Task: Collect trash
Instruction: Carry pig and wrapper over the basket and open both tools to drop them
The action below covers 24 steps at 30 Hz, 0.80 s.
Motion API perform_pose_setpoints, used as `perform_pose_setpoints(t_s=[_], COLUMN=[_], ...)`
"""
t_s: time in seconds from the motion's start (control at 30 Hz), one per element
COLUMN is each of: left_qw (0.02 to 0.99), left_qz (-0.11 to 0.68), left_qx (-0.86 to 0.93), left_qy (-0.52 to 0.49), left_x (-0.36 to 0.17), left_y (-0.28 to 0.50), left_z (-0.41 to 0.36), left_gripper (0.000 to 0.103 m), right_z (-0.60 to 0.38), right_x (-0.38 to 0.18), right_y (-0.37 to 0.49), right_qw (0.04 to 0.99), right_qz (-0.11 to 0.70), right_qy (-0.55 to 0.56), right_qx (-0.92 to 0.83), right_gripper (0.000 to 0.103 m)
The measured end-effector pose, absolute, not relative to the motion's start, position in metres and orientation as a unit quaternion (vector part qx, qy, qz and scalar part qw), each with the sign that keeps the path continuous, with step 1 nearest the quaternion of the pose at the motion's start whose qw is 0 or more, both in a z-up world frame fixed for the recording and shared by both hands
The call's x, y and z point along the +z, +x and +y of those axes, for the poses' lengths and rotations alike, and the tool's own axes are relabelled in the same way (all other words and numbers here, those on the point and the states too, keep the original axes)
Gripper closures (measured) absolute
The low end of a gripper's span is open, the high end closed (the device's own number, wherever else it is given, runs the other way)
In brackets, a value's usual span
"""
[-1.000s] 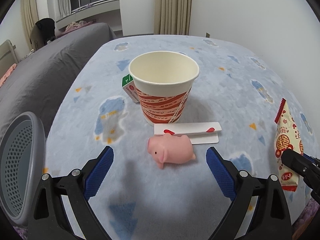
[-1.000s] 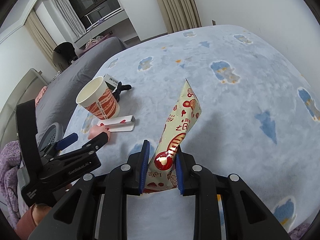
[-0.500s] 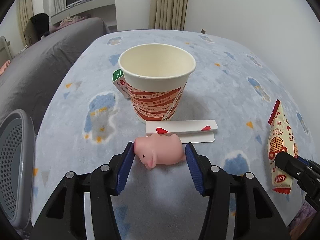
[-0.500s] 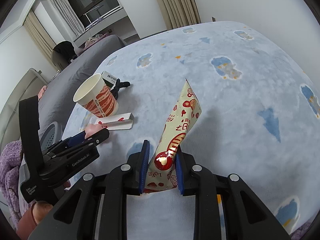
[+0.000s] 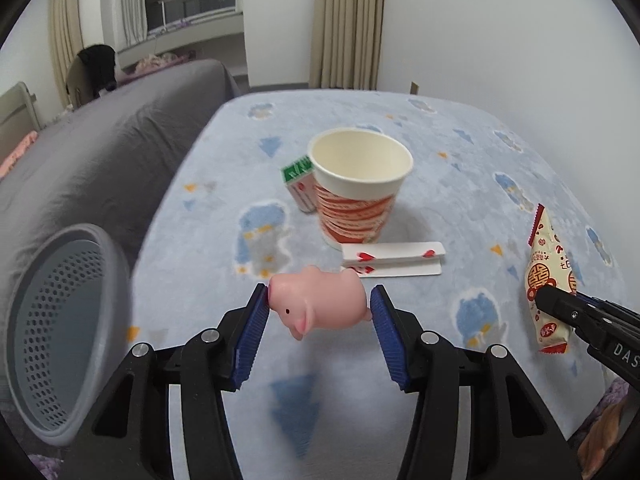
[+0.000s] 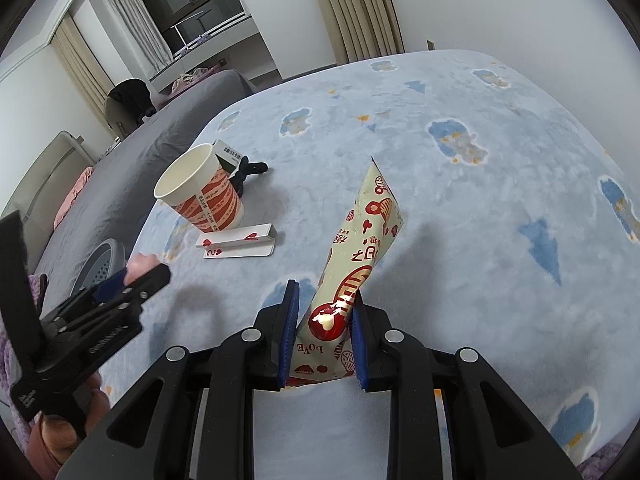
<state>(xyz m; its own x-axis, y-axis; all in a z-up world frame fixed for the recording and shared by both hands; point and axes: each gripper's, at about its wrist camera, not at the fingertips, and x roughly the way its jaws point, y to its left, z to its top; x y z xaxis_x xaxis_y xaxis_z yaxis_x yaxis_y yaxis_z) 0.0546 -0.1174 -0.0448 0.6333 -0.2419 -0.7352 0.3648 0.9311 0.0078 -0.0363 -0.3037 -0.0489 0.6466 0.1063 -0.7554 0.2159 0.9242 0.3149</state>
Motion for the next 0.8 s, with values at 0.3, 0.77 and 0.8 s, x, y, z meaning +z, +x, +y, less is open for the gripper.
perform_pose_setpoints(t_s=[0.3, 0.77, 0.8], left_qw=[0.925, 0.935, 0.935], left_qz=[0.352, 0.353, 0.354], left_qx=[-0.129, -0.026, -0.019], left_qy=[0.058, 0.000, -0.003], left_x=[-0.016, -0.010, -0.010], left_y=[0.040, 0.039, 0.039], left_z=[-0.056, 0.066, 0.074], left_gripper=[0.052, 0.052, 0.052], right_z=[-0.261, -0.132, -0.124], right_x=[-0.041, -0.018, -0.017], right_y=[-0.032, 0.008, 0.012], right_qw=[0.890, 0.893, 0.892], right_qz=[0.424, 0.423, 0.423], right_qy=[0.169, 0.099, 0.095], right_qx=[0.001, 0.120, 0.127], right_gripper=[0.079, 0.079, 0.079])
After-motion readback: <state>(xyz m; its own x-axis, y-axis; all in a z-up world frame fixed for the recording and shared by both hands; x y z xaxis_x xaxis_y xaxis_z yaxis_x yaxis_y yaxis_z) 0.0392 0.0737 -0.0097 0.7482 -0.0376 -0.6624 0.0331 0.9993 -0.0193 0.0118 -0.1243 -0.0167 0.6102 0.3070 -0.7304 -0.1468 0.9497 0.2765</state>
